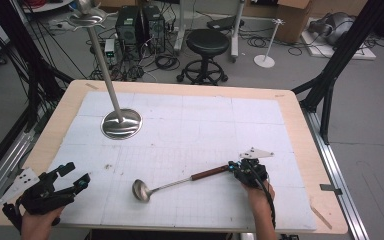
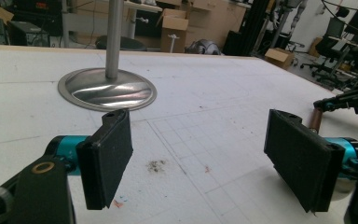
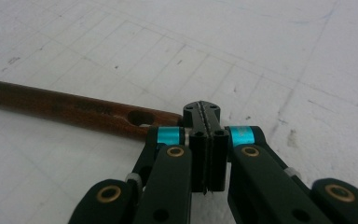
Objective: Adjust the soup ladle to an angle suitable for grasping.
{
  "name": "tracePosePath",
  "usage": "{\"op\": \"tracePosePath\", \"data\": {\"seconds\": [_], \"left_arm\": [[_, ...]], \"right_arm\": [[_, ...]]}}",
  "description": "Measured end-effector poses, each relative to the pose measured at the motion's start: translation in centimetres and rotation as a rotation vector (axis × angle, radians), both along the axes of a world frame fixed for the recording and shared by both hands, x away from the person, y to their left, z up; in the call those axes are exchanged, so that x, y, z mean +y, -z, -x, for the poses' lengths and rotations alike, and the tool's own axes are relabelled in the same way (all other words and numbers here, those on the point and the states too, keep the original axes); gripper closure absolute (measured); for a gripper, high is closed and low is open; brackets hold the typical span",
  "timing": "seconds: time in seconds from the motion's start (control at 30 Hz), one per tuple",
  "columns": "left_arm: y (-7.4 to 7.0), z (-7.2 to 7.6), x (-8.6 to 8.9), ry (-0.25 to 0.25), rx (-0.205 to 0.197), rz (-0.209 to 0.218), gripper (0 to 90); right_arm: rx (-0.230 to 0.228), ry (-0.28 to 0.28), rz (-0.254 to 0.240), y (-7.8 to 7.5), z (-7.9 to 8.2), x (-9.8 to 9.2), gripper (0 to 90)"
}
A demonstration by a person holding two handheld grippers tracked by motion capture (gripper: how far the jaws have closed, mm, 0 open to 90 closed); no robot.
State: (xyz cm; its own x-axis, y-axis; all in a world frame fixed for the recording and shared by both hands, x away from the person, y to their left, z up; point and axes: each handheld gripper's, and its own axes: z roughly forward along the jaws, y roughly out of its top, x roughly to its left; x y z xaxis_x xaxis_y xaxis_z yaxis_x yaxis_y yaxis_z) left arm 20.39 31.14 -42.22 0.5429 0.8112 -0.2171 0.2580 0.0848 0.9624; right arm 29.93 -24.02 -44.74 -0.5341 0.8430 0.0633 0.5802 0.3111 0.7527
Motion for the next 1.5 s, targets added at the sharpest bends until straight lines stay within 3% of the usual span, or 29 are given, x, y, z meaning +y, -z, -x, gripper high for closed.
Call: {"op": "tracePosePath", "data": {"seconds": [0.83, 0.97, 1.2, 1.33, 1.5], "left_arm": [[0.0, 0.0, 0.1, 0.0, -0.001, -0.002, 23.7], [-0.1, 0.1, 0.2, -0.004, -0.001, 0.003, 23.7], [-0.2, 0.1, 0.1, 0.005, -0.005, 0.006, 23.7], [-0.2, 0.2, -0.1, 0.009, -0.009, 0.005, 23.7], [-0.3, 0.2, -0.1, 0.009, -0.01, 0.011, 23.7]], "right_arm": [[0.004, -0.1, -0.022, -0.4, 0.5, 4.5, 90.0], [0.006, -0.103, -0.032, -0.4, 0.4, 4.4, 90.0], [-0.051, -0.061, -0.095, -1.8, 1.9, 2.5, 88.7], [-0.095, 0.001, -0.136, -2.9, 3.8, 0.8, 66.8], [-0.167, 0.085, -0.15, -4.1, 6.4, -1.0, 37.4]]}}
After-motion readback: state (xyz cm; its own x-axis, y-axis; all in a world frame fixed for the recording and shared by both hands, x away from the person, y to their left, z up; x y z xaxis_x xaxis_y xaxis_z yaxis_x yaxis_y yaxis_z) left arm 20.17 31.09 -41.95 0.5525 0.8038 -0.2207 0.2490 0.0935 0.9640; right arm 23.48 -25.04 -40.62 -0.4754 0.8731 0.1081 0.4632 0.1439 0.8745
